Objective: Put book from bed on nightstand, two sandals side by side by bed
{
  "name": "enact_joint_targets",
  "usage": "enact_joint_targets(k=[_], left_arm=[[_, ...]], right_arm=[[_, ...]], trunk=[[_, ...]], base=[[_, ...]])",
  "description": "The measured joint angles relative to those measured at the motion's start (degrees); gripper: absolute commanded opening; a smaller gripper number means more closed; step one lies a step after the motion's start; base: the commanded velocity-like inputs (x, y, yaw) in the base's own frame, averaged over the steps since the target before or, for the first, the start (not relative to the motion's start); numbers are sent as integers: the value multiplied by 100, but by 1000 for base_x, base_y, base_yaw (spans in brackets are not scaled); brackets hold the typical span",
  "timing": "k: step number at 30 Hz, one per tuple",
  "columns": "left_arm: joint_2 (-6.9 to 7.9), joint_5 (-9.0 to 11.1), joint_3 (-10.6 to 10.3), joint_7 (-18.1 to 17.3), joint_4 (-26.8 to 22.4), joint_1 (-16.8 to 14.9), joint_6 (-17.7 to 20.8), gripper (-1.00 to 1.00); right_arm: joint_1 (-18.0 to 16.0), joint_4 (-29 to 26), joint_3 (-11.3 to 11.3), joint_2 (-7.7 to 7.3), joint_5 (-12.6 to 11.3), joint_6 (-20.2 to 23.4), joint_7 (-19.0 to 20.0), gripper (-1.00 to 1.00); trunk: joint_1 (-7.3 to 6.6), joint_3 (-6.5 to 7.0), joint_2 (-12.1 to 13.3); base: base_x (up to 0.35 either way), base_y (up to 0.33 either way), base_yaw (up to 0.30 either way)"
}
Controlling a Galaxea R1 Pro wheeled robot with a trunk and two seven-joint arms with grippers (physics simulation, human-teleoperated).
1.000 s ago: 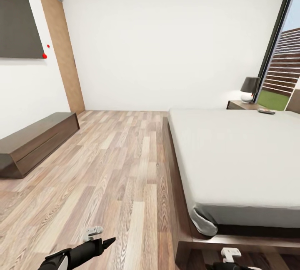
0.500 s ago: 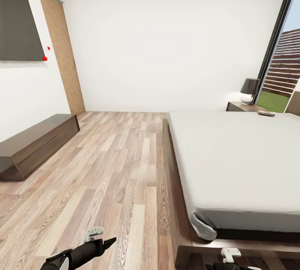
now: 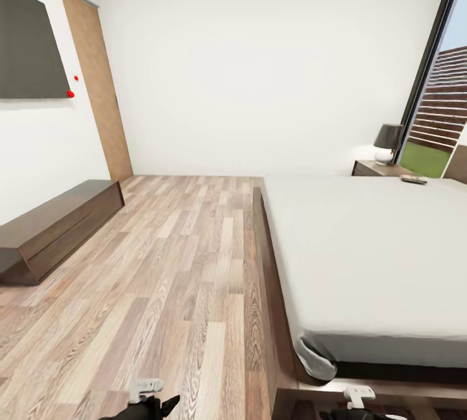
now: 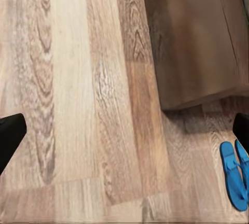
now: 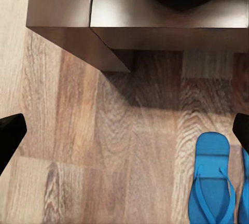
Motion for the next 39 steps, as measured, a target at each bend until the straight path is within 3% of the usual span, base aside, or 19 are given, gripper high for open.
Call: enact_joint_targets(k=[3,8,19,39], left_arm=[[-2,16,-277,213,33,0,-67,100],[-31,24,-400,279,42,0,-91,100],[-39,45,-422,308,53,1,-98,100],[-38,65,-399,326,54,2,-90,100]], right_arm=[[0,0,0,0,-5,0,-1,100],[0,1,0,0,-11,16,12,100],[-1,10,0,0,-16,22,16,100],[0,12,0,1,-16,22,16,100]], trunk=[[-45,36,82],[-45,36,82],[-45,36,82],[-45,36,82]], base=[[0,0,0],[0,0,0],[0,0,44],[0,0,279]])
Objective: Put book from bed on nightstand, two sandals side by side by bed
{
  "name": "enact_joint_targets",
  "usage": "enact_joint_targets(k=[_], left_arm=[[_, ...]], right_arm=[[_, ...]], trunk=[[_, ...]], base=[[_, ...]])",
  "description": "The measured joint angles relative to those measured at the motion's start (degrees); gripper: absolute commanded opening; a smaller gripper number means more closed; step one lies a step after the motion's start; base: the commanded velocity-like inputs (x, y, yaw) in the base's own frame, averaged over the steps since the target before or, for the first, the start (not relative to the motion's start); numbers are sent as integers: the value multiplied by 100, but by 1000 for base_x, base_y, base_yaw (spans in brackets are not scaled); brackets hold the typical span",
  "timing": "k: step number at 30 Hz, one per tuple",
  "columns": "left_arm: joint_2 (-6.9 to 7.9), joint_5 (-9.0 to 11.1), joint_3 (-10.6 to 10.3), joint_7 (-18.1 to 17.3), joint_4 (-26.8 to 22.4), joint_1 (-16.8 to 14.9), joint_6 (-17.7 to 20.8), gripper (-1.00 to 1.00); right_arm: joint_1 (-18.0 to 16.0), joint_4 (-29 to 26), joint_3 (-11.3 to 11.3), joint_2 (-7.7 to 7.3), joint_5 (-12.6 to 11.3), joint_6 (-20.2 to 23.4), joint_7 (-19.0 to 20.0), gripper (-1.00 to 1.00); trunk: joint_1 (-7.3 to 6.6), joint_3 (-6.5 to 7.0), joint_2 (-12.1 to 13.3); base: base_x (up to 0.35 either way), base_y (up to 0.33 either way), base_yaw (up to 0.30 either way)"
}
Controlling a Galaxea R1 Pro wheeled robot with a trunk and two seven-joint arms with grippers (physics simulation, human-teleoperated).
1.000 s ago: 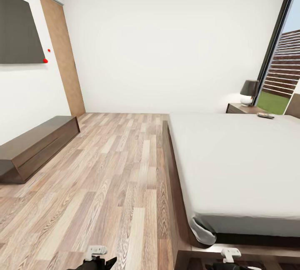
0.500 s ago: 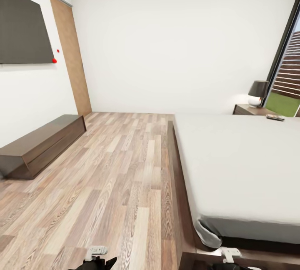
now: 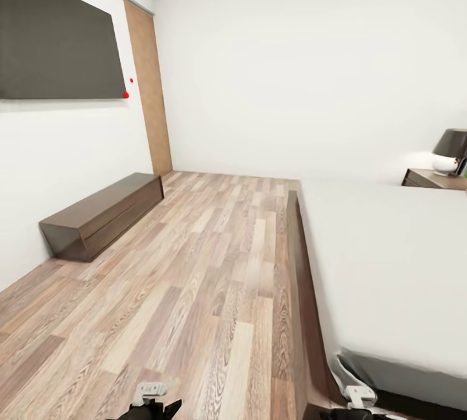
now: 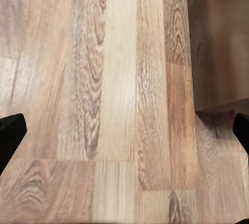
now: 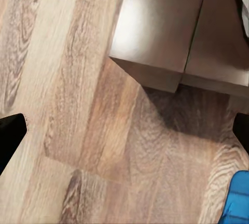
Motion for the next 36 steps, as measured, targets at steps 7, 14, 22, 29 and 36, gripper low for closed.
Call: enact_joint_targets(k=[7,14,22,29,36], left_arm=[[0,0,0,0,0,0,-7,100],[0,0,-8,-17,0,0,-6,100],[0,0,-8,0,0,0,0,100],[0,0,-14,0,0,0,0,100],[0,-1,-17,4,0,0,0,100]], right_arm=[[-1,0,0,0,0,0,-1,100],[-1,0,0,0,0,0,-7,100],[-1,0,0,0,0,0,-9,100],[-1,0,0,0,1,-1,-9,100],[0,0,-1,0,0,-8,-9,100]], trunk=[[0,0,0],[0,0,0],[0,0,0],[0,0,0],[-43,35,79]], base=[[0,0,293],[0,0,293],[0,0,293],[0,0,293],[0,0,293]])
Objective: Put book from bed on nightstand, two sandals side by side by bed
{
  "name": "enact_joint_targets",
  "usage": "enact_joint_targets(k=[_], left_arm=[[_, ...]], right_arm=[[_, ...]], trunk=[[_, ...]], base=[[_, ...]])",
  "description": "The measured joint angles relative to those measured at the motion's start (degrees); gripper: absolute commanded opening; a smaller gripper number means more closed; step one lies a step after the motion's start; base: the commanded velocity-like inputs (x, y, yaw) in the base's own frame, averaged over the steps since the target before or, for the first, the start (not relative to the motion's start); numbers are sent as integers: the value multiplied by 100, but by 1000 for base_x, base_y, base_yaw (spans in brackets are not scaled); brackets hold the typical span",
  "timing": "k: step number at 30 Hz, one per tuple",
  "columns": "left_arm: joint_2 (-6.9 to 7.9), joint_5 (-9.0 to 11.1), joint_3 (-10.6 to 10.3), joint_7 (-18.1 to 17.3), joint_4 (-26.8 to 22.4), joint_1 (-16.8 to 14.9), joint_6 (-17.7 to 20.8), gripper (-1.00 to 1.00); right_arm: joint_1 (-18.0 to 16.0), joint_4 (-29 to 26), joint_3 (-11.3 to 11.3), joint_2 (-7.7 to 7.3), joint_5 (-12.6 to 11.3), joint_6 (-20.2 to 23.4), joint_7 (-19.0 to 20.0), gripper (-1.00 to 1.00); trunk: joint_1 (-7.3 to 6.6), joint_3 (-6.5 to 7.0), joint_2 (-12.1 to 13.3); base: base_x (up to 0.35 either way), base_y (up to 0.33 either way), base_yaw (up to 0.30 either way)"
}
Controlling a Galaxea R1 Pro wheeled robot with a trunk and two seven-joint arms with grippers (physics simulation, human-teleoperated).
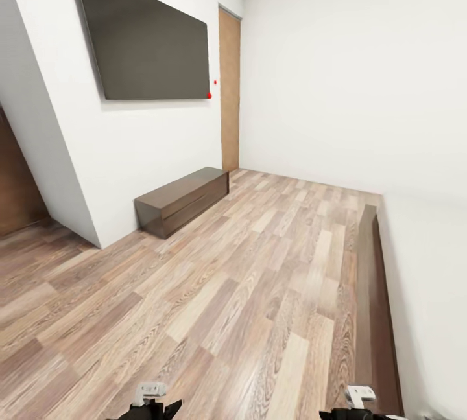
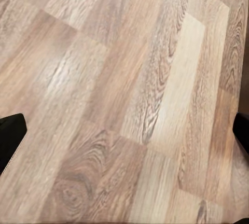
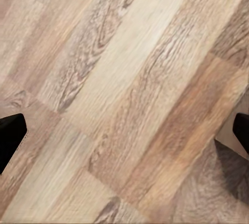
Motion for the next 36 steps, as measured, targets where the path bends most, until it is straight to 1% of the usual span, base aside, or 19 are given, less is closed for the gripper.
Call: enact_joint_targets(k=[11,13,15,16,21,30,36], left_arm=[[0,-1,0,5,0,0,0,100],[-11,-5,0,5,0,0,0,100],[-56,-7,2,5,0,0,0,100],[-63,-7,4,5,0,0,0,100],[-85,-10,9,6,2,-1,-5,100],[-84,-1,16,-2,5,-1,-9,100],[-88,-1,16,-3,10,-1,-10,100]], right_arm=[[-1,4,4,2,0,-4,-23,100],[-1,19,3,21,4,-9,-33,100],[1,128,3,122,8,-14,-39,100],[0,152,2,137,8,-14,-40,100],[0,247,1,186,9,-16,-40,100],[1,261,0,193,9,-19,-40,100],[1,262,0,193,10,-24,-40,100]], trunk=[[-242,197,441],[-286,233,521],[-330,269,602],[-352,287,642],[-352,288,643],[-352,287,643],[-352,250,643]], base=[[0,0,293],[0,0,293],[0,0,289],[0,0,269],[0,0,121],[0,0,12],[0,0,0]])
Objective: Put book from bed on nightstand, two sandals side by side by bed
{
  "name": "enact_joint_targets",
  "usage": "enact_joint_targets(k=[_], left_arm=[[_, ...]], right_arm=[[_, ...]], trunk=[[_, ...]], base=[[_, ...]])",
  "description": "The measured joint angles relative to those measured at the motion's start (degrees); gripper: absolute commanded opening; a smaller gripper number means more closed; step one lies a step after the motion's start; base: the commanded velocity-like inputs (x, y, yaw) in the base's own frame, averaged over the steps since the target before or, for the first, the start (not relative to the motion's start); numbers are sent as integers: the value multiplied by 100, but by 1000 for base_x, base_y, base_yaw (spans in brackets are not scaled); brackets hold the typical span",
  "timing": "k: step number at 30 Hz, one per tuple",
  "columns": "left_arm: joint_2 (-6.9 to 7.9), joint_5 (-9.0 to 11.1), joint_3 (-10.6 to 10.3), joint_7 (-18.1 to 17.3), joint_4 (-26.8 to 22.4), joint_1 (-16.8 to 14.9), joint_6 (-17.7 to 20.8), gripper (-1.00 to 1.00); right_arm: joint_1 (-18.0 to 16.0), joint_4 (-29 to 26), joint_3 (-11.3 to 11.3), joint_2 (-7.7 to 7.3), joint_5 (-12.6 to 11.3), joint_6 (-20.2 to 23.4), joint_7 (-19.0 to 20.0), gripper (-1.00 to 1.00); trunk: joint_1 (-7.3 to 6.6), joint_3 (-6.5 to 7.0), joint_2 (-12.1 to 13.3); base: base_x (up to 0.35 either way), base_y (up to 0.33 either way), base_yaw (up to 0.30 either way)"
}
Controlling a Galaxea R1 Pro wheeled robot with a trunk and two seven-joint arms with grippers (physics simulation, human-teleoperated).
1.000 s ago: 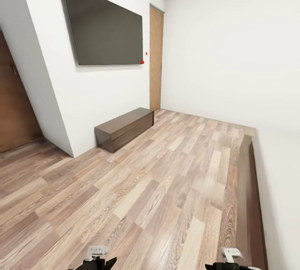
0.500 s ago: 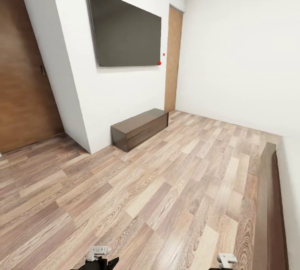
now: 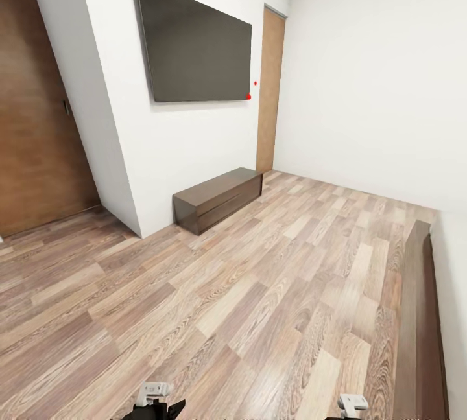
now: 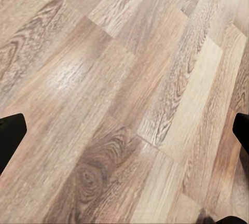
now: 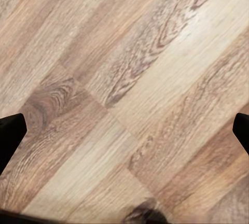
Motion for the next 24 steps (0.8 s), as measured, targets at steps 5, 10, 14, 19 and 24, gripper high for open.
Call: enact_joint_targets(k=[5,10,14,19,24], left_arm=[[-1,0,0,0,1,0,0,100],[-1,0,0,0,1,0,0,100],[-1,0,0,0,1,0,0,100],[-1,0,0,0,1,0,0,100],[-1,0,0,0,1,0,0,100]], right_arm=[[1,-1,0,0,-1,-1,0,100],[0,0,0,0,-1,-1,0,100],[0,-1,0,0,-1,-1,0,100],[0,-1,0,0,-1,-1,0,100],[0,-1,-3,-5,-2,4,32,100]], trunk=[[0,-44,0],[0,-89,0],[0,-125,0],[0,-149,0],[0,-152,0]], base=[[0,0,0],[0,0,0],[0,0,0],[0,0,0],[0,0,0]])
